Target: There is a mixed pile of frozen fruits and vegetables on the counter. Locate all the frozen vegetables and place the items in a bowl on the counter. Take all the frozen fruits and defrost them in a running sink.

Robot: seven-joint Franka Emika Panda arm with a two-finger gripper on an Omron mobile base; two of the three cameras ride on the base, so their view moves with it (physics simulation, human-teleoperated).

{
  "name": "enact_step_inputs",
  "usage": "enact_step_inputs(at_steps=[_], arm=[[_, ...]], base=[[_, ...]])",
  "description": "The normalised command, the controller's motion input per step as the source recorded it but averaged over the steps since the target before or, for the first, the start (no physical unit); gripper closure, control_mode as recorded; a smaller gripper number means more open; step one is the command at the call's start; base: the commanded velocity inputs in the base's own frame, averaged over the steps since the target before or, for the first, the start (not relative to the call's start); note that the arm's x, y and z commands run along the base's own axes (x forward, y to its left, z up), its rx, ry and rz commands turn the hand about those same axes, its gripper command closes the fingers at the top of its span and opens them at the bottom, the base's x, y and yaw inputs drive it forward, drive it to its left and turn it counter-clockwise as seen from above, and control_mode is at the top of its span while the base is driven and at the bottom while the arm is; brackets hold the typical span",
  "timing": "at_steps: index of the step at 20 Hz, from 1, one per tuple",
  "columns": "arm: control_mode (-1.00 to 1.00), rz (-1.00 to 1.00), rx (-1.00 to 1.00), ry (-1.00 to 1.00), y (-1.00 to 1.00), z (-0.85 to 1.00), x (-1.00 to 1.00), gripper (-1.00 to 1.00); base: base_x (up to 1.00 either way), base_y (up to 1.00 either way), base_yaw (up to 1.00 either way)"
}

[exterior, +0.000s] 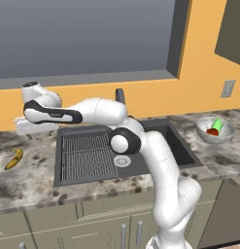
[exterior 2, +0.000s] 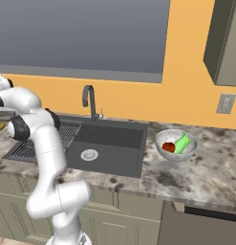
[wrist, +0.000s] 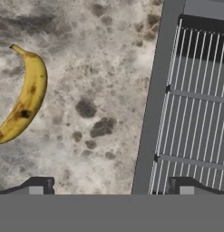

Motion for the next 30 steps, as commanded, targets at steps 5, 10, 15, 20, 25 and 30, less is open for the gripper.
enact_step_inputs(at_steps=[5,10,15,20,25,30], arm=[[-1.0,0.0,0.0,0.0,0.02,0.0,0.0,-1.0],[-1.0,0.0,0.0,0.0,0.06,-0.09,0.0,-1.0],[-1.0,0.0,0.0,0.0,0.18,-0.14,0.0,-1.0],[-1.0,0.0,0.0,0.0,0.24,-0.22,0.0,-1.0],[-1.0,0.0,0.0,0.0,0.28,-0.12,0.0,-1.0],[-1.0,0.0,0.0,0.0,0.31,-0.19,0.06,-1.0]], base=[[0.0,0.0,0.0],[0.0,0.0,0.0],[0.0,0.0,0.0],[0.0,0.0,0.0],[0.0,0.0,0.0],[0.0,0.0,0.0]])
